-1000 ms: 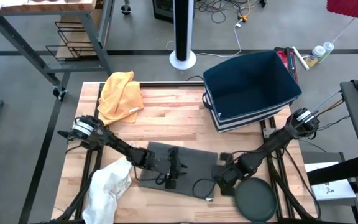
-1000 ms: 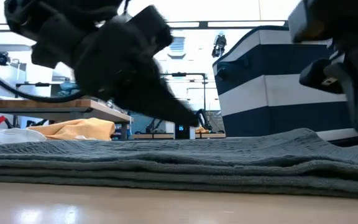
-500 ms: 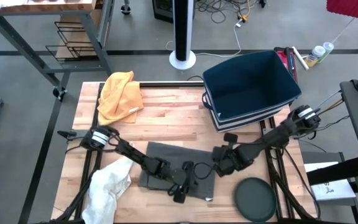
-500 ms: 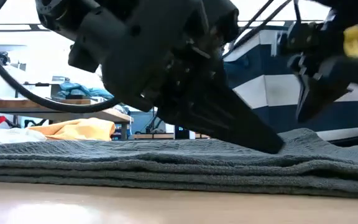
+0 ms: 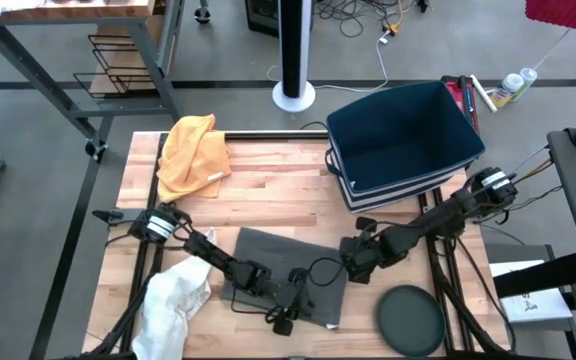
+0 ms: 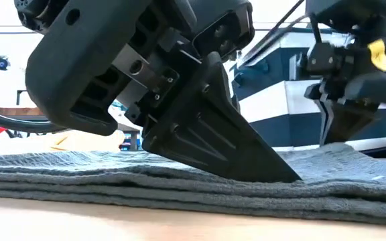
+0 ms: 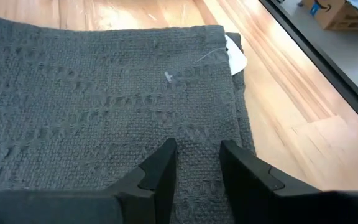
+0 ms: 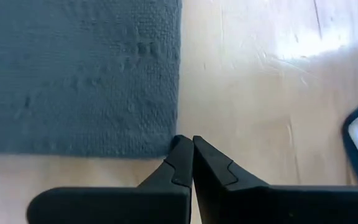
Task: Fold kitchen towel into neat rectangle
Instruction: Fold the gray towel
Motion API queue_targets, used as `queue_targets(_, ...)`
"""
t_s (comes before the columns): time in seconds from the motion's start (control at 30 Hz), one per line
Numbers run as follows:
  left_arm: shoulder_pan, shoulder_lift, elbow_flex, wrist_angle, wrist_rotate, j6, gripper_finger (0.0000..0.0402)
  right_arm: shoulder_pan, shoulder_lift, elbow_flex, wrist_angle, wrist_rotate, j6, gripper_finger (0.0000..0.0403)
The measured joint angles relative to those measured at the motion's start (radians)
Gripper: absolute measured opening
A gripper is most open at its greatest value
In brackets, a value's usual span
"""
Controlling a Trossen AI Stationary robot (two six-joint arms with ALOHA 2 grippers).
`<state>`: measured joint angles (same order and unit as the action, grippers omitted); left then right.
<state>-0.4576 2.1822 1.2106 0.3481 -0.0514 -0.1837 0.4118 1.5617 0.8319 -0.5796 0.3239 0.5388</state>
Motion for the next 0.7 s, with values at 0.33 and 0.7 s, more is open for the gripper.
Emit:
queue_targets(0.33,0.001,0.0,0.0,0.004,0.001,0.014,0.0119,0.002,-0.044,-0.027,0.1,-0.044,0.045,0.0)
queue_targets(0.7,-0.003,0.001,-0.002,-0.001,0.027,-0.013,0.0119,-0.007,0.027,-0.116,0.223,-0.109,0.067,0.0)
